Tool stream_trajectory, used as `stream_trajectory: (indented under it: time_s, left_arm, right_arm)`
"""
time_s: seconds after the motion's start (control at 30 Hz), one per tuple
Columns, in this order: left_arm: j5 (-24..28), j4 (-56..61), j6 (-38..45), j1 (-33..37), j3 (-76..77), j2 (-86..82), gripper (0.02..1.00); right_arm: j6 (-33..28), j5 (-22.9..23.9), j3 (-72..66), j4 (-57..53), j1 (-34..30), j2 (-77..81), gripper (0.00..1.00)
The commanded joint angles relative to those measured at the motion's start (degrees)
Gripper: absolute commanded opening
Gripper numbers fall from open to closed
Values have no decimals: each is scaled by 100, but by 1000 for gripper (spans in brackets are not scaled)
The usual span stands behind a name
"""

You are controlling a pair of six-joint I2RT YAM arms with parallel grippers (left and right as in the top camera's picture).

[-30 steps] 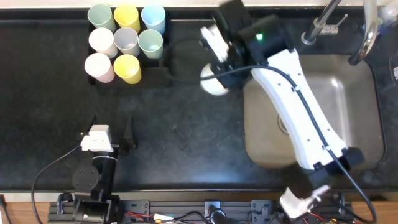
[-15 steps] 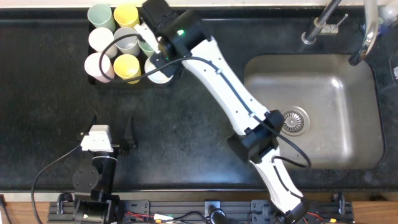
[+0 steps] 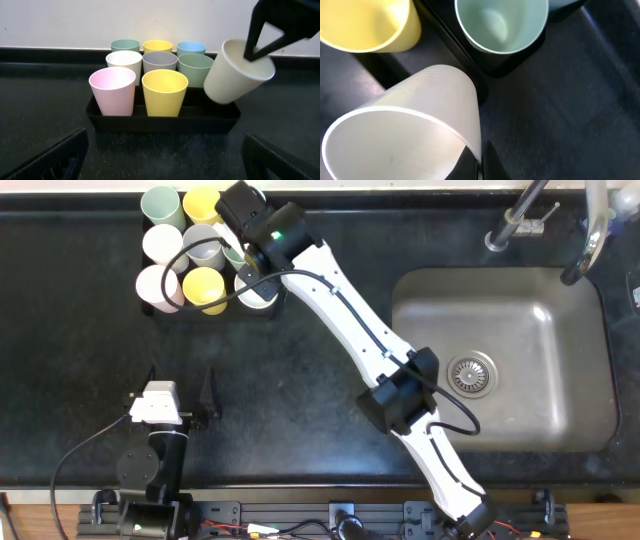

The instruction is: Store Cups

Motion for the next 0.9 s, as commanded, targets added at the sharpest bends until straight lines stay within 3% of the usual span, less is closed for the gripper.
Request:
stream_trajectory:
  time_s: [0.03,0.2,0.9]
  left_arm:
    - [55,-2,107,22,-17,-57,998]
    - [57,-2,109,22,-17,-57,998]
    - [55,-2,107,22,-17,-57,998]
  right_arm:
    - [-13,0,197,103,-2,103,45]
    - [-13,-382,181,186,-2,103,45]
    - [-83,-291,-361,461,-13,310,42]
